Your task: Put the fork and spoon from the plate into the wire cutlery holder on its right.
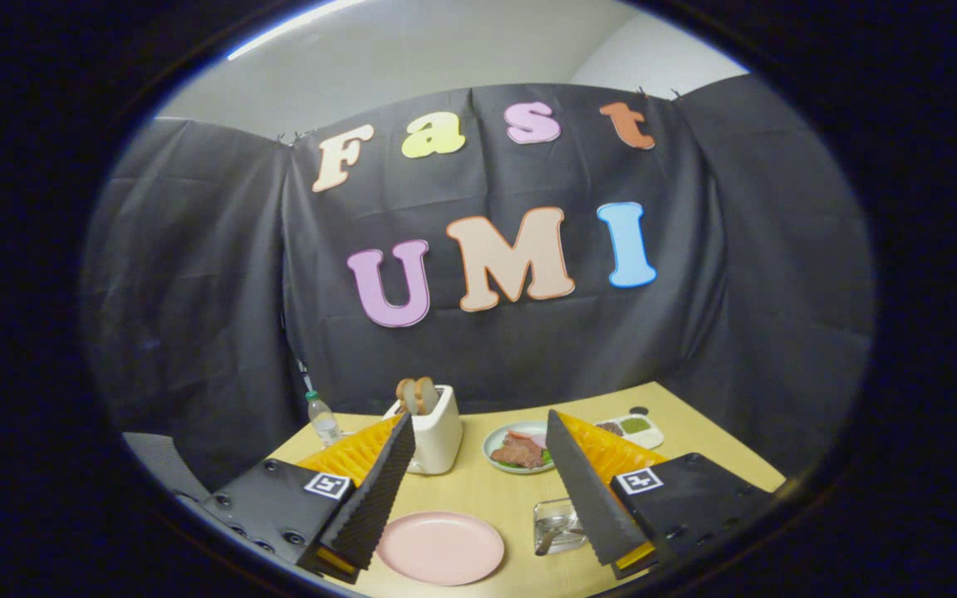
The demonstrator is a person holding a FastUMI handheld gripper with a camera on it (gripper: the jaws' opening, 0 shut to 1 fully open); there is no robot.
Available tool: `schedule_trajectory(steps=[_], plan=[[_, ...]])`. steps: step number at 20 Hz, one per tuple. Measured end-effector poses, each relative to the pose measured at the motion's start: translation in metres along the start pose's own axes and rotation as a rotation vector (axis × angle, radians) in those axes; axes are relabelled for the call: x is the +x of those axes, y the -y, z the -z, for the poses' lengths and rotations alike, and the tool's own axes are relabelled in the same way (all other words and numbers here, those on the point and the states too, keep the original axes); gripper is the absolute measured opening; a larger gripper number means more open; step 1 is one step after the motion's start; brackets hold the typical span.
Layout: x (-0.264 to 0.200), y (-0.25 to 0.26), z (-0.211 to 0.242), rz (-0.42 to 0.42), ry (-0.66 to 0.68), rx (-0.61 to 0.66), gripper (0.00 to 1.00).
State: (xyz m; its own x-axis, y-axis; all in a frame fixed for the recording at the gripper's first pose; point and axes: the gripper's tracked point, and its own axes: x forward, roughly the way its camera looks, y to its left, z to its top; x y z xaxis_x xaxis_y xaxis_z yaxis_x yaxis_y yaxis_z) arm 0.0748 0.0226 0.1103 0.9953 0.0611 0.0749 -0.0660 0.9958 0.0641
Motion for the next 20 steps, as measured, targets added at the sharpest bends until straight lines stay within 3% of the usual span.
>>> schedule_trajectory(steps=[11, 20], plan=[[-0.028, 0.028, -0.025, 0.029, 0.085, -0.058, 0.99], [-0.028, 0.068, -0.027, 0.003, 0.092, -0.032, 0.99]])
